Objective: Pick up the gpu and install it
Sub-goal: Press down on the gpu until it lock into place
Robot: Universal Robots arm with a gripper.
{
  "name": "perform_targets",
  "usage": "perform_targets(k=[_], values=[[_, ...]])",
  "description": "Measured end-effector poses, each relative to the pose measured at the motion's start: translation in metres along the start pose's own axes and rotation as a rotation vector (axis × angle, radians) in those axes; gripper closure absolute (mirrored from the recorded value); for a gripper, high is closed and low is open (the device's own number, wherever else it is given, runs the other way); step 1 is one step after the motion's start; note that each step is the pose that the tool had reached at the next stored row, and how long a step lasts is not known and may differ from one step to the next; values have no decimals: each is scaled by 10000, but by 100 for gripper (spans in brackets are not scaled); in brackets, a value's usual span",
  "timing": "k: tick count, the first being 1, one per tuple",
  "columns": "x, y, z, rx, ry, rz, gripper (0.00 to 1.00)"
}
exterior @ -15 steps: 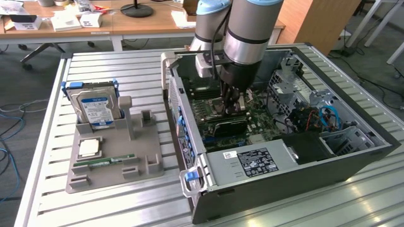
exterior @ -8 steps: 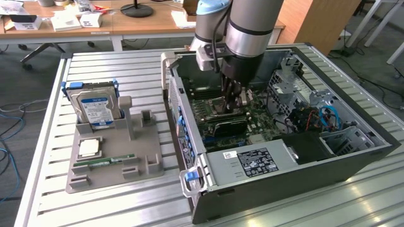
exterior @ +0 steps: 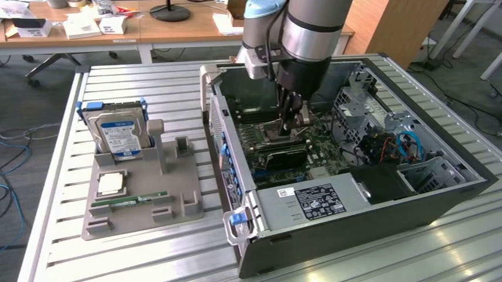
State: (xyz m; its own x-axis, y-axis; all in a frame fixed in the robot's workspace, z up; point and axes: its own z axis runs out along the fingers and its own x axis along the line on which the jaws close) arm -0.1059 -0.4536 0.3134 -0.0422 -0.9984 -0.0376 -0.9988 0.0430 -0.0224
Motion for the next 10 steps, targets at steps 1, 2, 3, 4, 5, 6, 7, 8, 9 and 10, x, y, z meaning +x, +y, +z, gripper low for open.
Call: perform_targets(k=[1, 2, 3, 4, 5, 6, 7, 8, 9, 10], values=[[-1, 0, -15, 0, 0, 1, 89], [-1, 0, -26, 1, -1, 1, 89], [-1, -1, -37, 0, -1, 1, 89], [-2, -1, -50, 0, 0, 1, 89], [-2, -1, -57, -1, 1, 1, 89], [-2, -1, -59, 1, -2, 1, 89], [-2, -1, -60, 1, -3, 1, 89], [-2, -1, -60, 1, -3, 1, 89], [-2, -1, -60, 1, -2, 1, 89], [-2, -1, -61, 0, 0, 1, 89]])
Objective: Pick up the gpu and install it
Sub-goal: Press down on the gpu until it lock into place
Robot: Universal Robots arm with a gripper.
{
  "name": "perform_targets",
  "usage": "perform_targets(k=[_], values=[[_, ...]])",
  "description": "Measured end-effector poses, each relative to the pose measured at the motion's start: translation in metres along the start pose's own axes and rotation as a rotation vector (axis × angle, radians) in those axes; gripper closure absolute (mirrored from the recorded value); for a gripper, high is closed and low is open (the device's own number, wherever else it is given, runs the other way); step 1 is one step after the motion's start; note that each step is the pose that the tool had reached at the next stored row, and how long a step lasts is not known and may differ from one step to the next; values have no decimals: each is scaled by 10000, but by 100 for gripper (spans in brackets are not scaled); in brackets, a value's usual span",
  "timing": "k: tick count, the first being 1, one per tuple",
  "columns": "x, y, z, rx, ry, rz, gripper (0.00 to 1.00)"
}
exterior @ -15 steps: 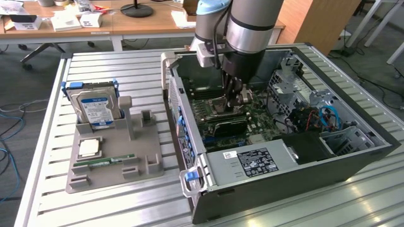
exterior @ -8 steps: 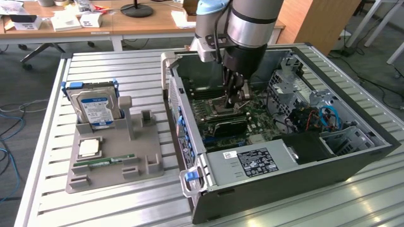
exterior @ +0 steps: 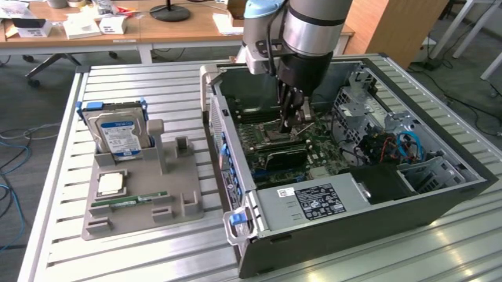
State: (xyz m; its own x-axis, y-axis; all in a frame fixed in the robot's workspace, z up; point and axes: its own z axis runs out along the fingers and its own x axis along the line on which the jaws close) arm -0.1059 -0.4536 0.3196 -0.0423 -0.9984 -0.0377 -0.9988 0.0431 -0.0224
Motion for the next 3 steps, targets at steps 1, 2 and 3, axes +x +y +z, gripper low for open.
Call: perform_targets(k=[1, 2, 3], values=[[0, 0, 0, 0, 0, 0, 89], [0, 0, 0, 0, 0, 0, 89], [0, 0, 0, 0, 0, 0, 89]])
